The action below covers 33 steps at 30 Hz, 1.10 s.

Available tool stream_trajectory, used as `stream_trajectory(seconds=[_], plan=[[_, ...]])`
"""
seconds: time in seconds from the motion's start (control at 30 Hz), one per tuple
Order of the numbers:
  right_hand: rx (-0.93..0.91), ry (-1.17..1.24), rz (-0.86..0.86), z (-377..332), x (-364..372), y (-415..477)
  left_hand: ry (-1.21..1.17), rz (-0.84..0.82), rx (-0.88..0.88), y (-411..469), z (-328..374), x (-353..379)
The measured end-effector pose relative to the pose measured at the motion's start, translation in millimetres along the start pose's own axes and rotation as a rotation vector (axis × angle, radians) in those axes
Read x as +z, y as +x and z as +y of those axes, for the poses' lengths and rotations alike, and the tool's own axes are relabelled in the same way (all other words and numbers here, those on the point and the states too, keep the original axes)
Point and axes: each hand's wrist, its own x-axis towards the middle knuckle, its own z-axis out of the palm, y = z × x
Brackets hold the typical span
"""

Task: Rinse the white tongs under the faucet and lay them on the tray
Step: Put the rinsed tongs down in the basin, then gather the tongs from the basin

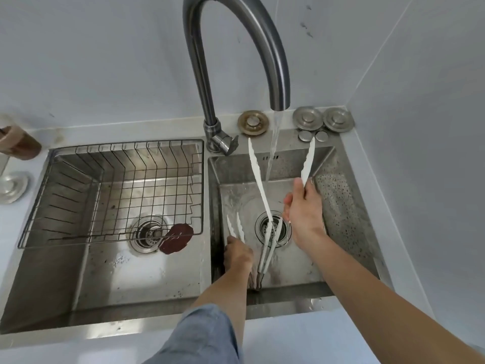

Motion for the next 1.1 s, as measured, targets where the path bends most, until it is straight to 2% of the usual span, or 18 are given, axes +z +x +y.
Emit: stream_trajectory(seconds=[0.17, 0.3, 0.47, 0.8, 0.9, 1.1], plan=[[0.020, -0.023, -0.001, 2.2, -3.9, 3.5, -0.055, -0.009, 0.063, -0.3, 4.7, -3.9], [0.064, -0.010, -0.022, 3.4, -6.5, 0.1, -0.098, -0.017, 0.181, -4.3, 14.2, -19.5], [0.082, -0.009, -0.016, 1.9, -8.9, -5.5, -0.272, 0.013, 0.303, -20.1, 29.5, -47.6], [-0.077, -0.311, 0.071, -8.1, -1.4, -21.9, -0.522, 0.137, 0.415, -55.8, 53.1, -80.1], [-0.091, -0.317, 0.080, -10.4, -2.1, -30.8, -0.576, 0.175, 0.428, -62.5, 52.8, -82.0], [-0.051, -0.274, -0.029, -8.5, -2.1, -36.0, -0.825, 0.022, 0.416, -74.0, 50.2, -84.0]])
